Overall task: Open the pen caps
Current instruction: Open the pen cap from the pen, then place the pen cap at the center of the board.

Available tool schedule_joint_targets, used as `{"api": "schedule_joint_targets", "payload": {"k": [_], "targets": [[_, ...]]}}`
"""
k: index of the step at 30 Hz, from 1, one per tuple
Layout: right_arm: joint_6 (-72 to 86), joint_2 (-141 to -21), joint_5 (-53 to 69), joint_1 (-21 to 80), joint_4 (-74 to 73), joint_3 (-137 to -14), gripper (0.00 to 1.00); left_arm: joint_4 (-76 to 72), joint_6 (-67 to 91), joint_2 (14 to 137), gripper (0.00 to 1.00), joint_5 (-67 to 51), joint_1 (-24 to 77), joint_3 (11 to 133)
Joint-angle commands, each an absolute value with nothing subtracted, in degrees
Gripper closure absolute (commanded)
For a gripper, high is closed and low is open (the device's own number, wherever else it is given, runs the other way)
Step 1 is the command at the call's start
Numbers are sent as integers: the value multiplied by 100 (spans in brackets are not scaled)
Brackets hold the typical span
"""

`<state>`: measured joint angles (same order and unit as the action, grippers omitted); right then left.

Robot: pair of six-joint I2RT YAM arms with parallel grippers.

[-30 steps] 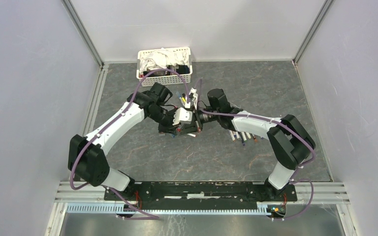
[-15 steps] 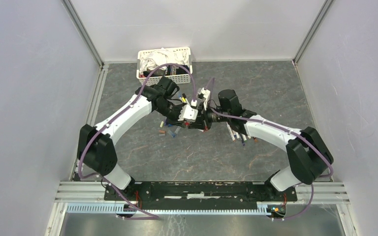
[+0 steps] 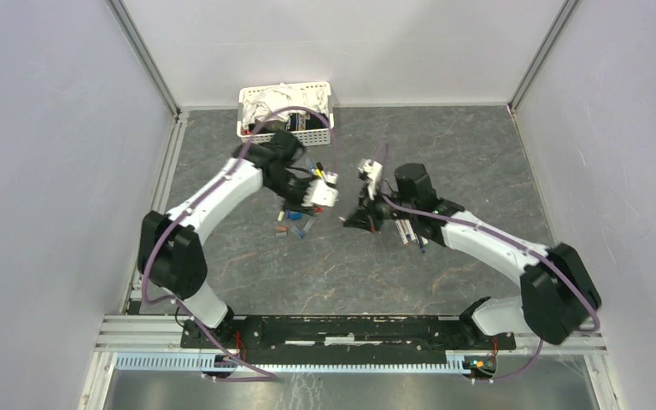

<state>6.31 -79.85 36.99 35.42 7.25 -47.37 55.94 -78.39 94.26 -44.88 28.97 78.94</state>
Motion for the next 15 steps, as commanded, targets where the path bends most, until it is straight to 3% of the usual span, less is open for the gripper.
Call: {"api": "schedule_joint_targets", "payload": {"k": [1,5,8,10,15], "targets": [[484,-7279,3464,2950,-1626,-3900,100,7285,-8497,9212,98,-1586,1042,8119],[634,-7035,3568,2937,-1477,-3678,100,7469,-8794,9072,98,-1735,480,8163],[816,-7145,3572,2949,-1213,-3863,100,7422,-8714,8909,98,-2434,587,8059],[942,-7189,3195,2936,-1089,-4042,100,6970,-8275,8757,98,-2868,908,7832],[1169,-7070,1335,2836,-1008,-4161,100,4919,-6793,8590,98,-2629,1751,6649]]}}
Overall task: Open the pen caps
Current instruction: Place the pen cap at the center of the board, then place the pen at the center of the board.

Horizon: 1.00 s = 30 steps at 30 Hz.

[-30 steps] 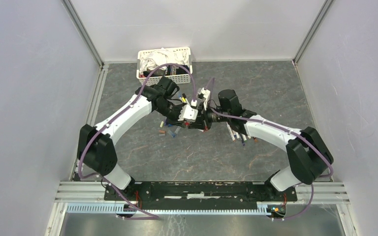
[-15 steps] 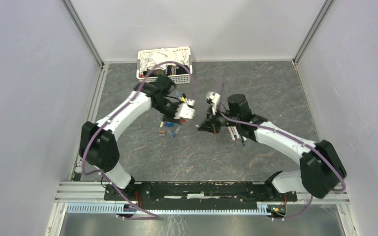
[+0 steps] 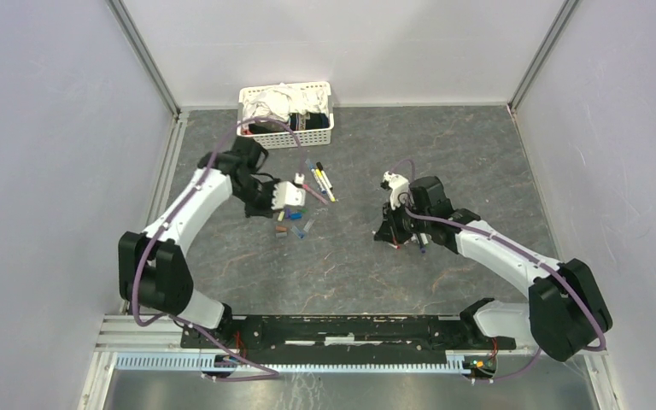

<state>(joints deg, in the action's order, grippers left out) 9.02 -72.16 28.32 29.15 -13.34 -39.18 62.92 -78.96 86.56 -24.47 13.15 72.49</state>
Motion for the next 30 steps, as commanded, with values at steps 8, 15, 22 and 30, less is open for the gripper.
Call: {"api": "schedule_joint_targets", "payload": {"k": [8,15,22,30], "targets": [[1437,-6736,-670,2382,-478,-3432,100,3278,-5531,9827,95,-2111,1926,6634],[1436,-7086,-1138,2261,203,-3108,100,3214,-5311,9950,70,-1987,2000,6678],[1312,-7584,-1357,2222,619,-3168,100,3677,-4910,9316,0,-2124,2012,6945],[1178,-7907,-1421,2131,878,-3139,79,4731,-3796,9024,0,-1807,1989,8373]]}}
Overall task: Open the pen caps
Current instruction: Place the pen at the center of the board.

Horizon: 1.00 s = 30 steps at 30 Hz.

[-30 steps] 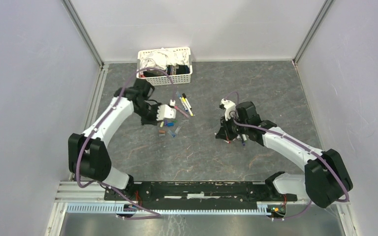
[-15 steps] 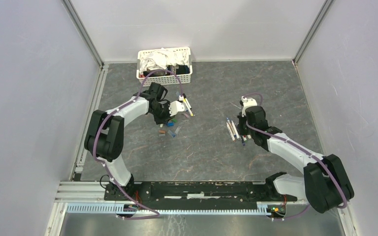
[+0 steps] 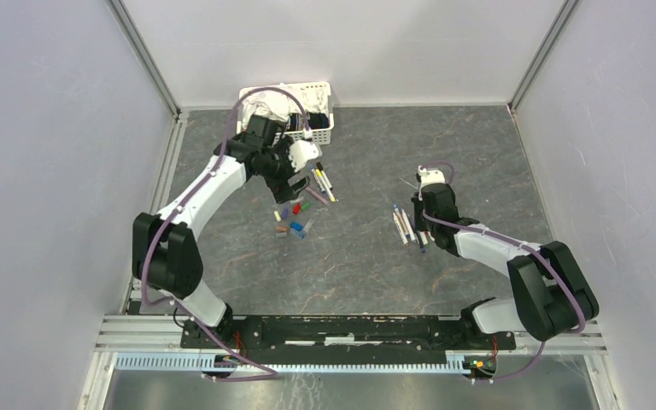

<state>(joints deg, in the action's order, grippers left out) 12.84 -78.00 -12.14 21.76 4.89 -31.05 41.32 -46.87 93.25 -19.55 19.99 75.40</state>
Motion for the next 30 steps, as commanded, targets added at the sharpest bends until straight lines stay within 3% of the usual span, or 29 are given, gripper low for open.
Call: {"api": "schedule_joint_targets", "payload": {"k": [1,5,15,19,24,30], "targets": [[1160,-7910,-1422,2136,907,-3129,75,4843,-3725,8993,0,-1729,1975,8523],[1098,-7880,-1329,2119,921,-3119,66,4810,-3536,8533,0,-1591,1813,8643],[1140,-7550,-930,2148,626,-3664,60,4383,-3467,8054,0,-1463,1106,8139],[1130,-7982,-525,2513,616,-4377,54,4266,-3324,7845,0,-1654,1004,8107],[916,-9210,-465,3286,363,-5805,54,4299,-3209,7800,0,-1755,999,7913],[954,-10900,-240,3508,18,-7558,67,4547,-3301,7679,0,-2112,993,7669]]}}
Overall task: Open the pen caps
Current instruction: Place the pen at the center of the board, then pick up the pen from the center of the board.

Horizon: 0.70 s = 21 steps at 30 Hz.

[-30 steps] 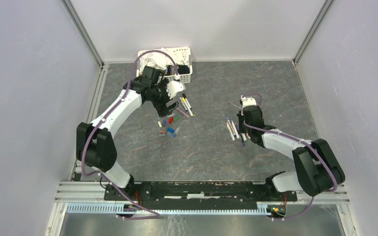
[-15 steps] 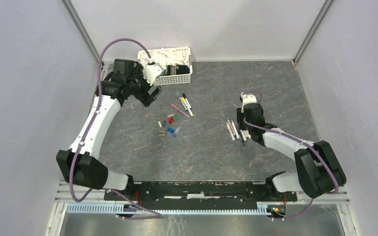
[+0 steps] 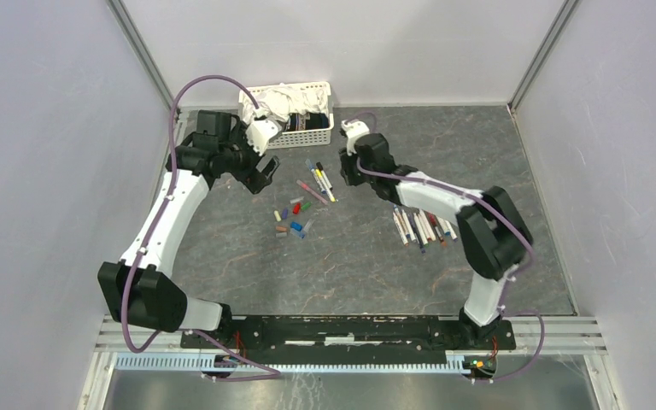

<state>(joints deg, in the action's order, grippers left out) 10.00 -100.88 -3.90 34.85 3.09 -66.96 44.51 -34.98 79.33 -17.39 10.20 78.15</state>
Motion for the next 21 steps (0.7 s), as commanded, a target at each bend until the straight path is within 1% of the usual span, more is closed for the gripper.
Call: {"api": "schedule_joint_targets", "payload": {"k": [1,5,10,18,21], "targets": [[957,-11157,-246,3521,16,-7785,69,4540,-3297,7633,0,-2140,993,7617],[1018,-11901,-197,3549,12,-8493,69,4535,-3272,7526,0,-2282,993,7455],[1157,-12532,-84,3554,10,-9147,67,4567,-3273,7558,0,-2466,993,7317],[1195,-13245,-231,3553,-315,-9945,67,4711,-3421,7558,0,-2511,993,7200],[1217,-13389,-240,3556,-350,-10048,68,4721,-3456,7510,0,-2490,993,7141]]}}
